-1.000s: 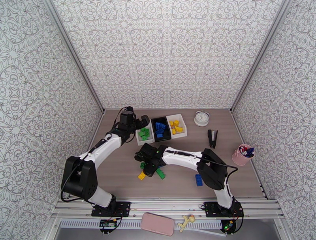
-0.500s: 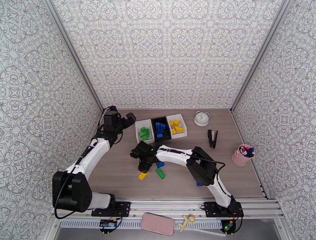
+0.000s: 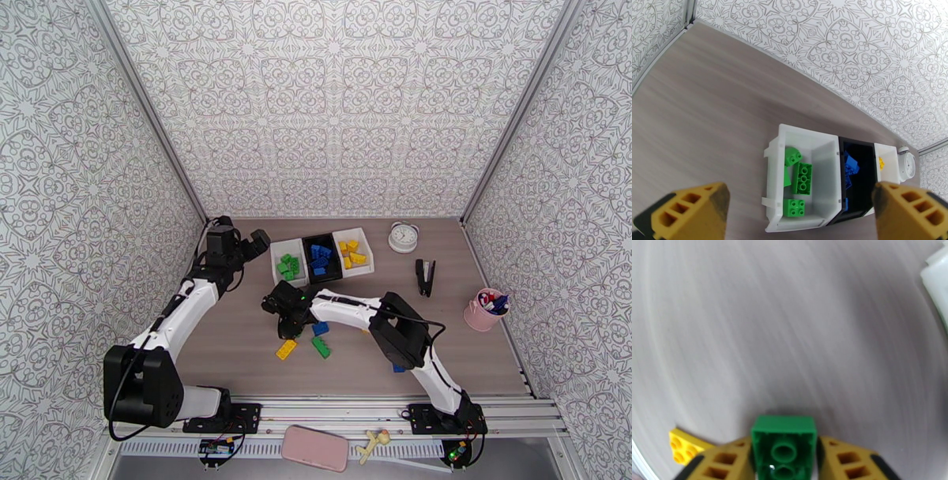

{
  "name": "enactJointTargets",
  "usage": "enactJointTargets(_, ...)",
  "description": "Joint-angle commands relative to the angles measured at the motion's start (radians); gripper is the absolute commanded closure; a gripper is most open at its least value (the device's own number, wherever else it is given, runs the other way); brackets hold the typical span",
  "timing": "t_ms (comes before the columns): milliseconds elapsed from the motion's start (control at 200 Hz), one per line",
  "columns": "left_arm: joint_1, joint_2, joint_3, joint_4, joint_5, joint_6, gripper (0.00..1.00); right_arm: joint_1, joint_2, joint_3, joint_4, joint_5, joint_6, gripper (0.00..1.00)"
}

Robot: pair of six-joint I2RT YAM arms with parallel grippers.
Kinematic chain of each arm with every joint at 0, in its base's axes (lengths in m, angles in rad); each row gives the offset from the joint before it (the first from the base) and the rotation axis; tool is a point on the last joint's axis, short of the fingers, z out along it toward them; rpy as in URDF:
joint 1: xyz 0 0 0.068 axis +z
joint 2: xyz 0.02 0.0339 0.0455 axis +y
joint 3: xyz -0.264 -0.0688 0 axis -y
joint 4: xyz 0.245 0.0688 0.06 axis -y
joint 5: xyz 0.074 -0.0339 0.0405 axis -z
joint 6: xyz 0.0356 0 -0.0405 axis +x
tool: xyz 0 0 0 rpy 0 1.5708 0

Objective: Sort the legos into containers by color

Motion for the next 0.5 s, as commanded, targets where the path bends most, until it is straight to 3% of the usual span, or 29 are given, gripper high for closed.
enactJointTargets(0, 0.008, -0.024, -0.015, -0.025, 0.008, 0.003, 0.00, -0.019, -0.031, -0.018, 0.037, 0.018, 0.026, 0.70)
enactJointTargets(310, 0.004, -0.091, -0.084, -0.055, -0.019, 0.029, 0.00, -0.073, -0.184, -0.119, 0.164, 0.001, 0.074, 0.71)
enactJointTargets(495, 0.002, -0.142, -0.148, -0.072, -0.012, 0.028, 0.00, -0.111, -0.297, -0.223, 0.373, 0.064, 0.086, 0.71)
